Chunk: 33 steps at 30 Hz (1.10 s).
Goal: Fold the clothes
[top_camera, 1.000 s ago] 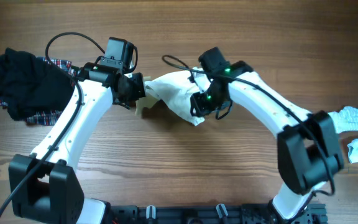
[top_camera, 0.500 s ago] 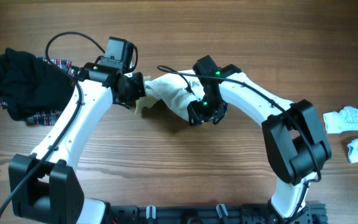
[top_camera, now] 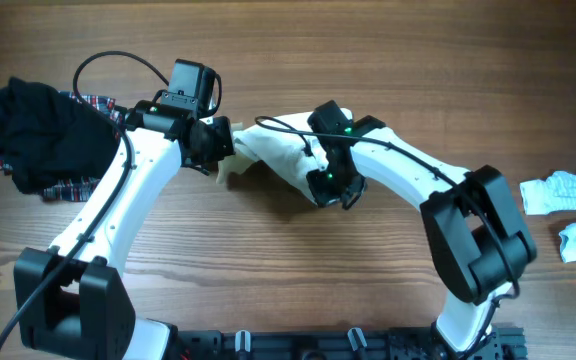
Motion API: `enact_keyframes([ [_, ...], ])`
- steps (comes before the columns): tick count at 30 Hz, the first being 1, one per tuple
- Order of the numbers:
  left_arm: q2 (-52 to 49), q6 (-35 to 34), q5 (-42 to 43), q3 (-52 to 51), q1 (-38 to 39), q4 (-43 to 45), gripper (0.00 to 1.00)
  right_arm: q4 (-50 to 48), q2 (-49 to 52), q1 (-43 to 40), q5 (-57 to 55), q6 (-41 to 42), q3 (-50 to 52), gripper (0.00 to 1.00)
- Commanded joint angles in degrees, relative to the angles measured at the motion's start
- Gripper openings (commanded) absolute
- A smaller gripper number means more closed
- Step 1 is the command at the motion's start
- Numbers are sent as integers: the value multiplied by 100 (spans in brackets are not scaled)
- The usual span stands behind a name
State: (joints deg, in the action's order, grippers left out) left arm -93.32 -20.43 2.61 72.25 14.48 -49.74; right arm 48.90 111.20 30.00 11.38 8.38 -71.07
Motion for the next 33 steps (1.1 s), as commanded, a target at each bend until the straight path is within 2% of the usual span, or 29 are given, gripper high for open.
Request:
enact_keyframes([
  [1, 44, 92, -96, 9, -39, 20, 4, 234, -911, -251, -129, 59, -142, 4],
  [6, 44, 94, -98, 9, -42, 22, 4, 74, -1832, -962, -42, 68, -142, 4],
  [9, 44, 92, -98, 9, -42, 22, 4, -28, -1687, -1029, 739, -166, -98, 7],
  [10, 44, 92, -98, 9, -42, 48, 4, -24, -1436, -826, 726, -247, -70, 17],
  [11, 44, 92, -98, 9, -39, 81, 4, -35, -1176, -662, 664, -262, -70, 34],
  [12, 44, 92, -98, 9, -42, 83, 4, -22, -752, -463, 627, -260, -70, 47],
  [13, 44, 92, -96, 9, -39, 83, 4, -4, -544, -382, 627, -269, -70, 53],
  [16, 44, 92, -96, 9, -39, 83, 4, -24, 210, -83, 492, -391, -70, 63],
  [19, 44, 92, -98, 9, -39, 83, 4, -133, 479, 50, 81, -369, -68, 69],
  [20, 44, 92, -96, 9, -39, 81, 4, -177, 529, 50, 63, -356, -66, 63],
  [22, 44, 92, -98, 9, -42, 81, 4, -219, 573, 48, -57, -221, -66, 32],
  [23, 44, 92, -96, 9, -39, 83, 4, -210, 573, 48, -129, -190, -66, 22],
  [25, 44, 92, -96, 9, -42, 83, 4, -164, 573, 48, -310, -109, -66, 7],
  [28, 44, 92, -98, 9, -42, 83, 4, -55, 529, 37, -455, 68, -85, 4],
  [33, 44, 94, -96, 9, -39, 76, 4, 610, -407, -162, -267, 63, -664, 4],
])
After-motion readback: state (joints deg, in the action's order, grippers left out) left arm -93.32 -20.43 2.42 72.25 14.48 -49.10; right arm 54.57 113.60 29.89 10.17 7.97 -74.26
